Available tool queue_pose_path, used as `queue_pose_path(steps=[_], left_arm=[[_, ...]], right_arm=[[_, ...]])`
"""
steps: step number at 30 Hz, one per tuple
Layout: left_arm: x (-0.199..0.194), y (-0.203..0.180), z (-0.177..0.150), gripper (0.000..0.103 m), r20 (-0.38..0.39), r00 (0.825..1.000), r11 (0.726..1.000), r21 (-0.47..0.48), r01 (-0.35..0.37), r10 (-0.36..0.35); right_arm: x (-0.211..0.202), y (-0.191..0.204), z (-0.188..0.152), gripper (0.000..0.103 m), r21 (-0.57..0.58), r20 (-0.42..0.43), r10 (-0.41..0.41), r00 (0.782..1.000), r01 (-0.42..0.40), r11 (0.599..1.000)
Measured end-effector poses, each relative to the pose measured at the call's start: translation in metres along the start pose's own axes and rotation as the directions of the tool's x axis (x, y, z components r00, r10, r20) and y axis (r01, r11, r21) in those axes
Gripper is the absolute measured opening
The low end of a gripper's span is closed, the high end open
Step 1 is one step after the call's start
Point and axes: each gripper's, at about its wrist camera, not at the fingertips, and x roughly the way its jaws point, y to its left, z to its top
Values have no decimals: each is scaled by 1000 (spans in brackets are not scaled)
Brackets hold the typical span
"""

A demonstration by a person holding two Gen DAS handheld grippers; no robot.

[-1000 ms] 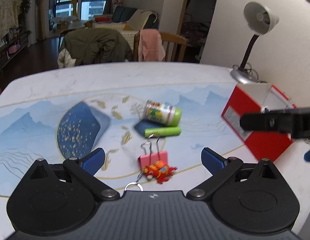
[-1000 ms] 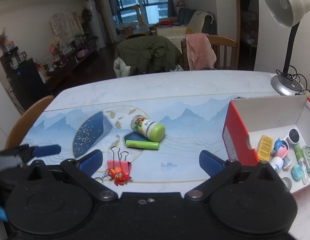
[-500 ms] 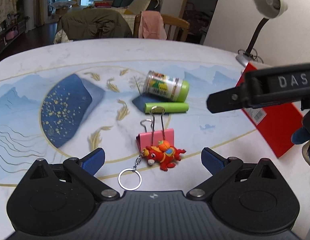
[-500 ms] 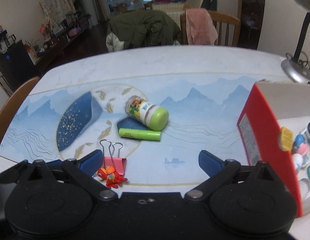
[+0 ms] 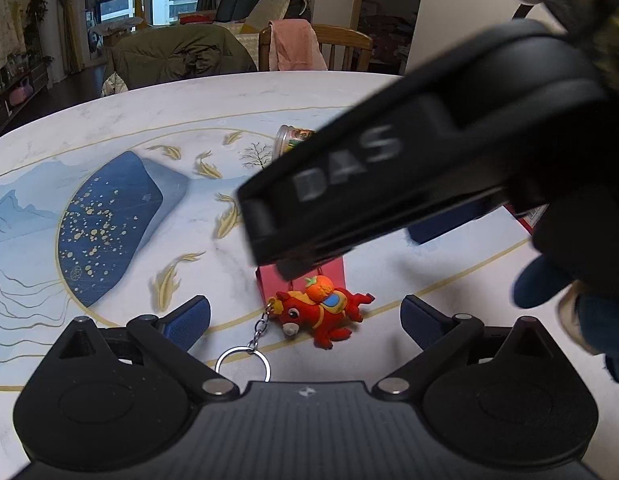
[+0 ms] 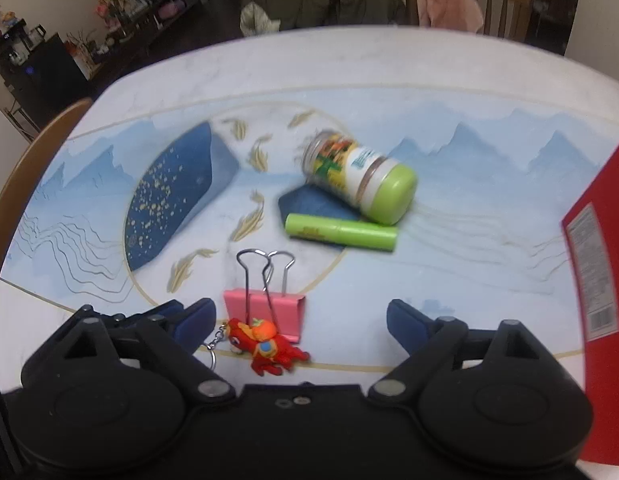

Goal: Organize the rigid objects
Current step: 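Grasp the orange dragon keychain with the left tool while the right tool grasps the pink binder clip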

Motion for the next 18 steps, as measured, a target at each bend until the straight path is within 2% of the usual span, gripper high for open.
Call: queue_pose_path(steps=[3,8,13,15,18], left_arm=[[2,-2,-2,94,-5,1000,1000,8,4,-4],[6,-4,-5,89,-21,1000,1000,10,4,-4],[5,-9,-7,79,-11,1000,1000,28,-7,7],[4,-10,-9,72,-9,1000,999,32,-18,18],[2,-10,-9,64,-6,1000,999,32,-22,22]], right_arm=[[8,1,2,86,12,-26,12,1000,-11,1000],[17,2,8,83,48,-50,31,998,-28,998],[23,8,10,80,36,-69,27,997,-25,999],[26,12,10,79,20,-79,16,997,-14,1000],[30,15,10,73,10,-92,-1,996,2,1000]])
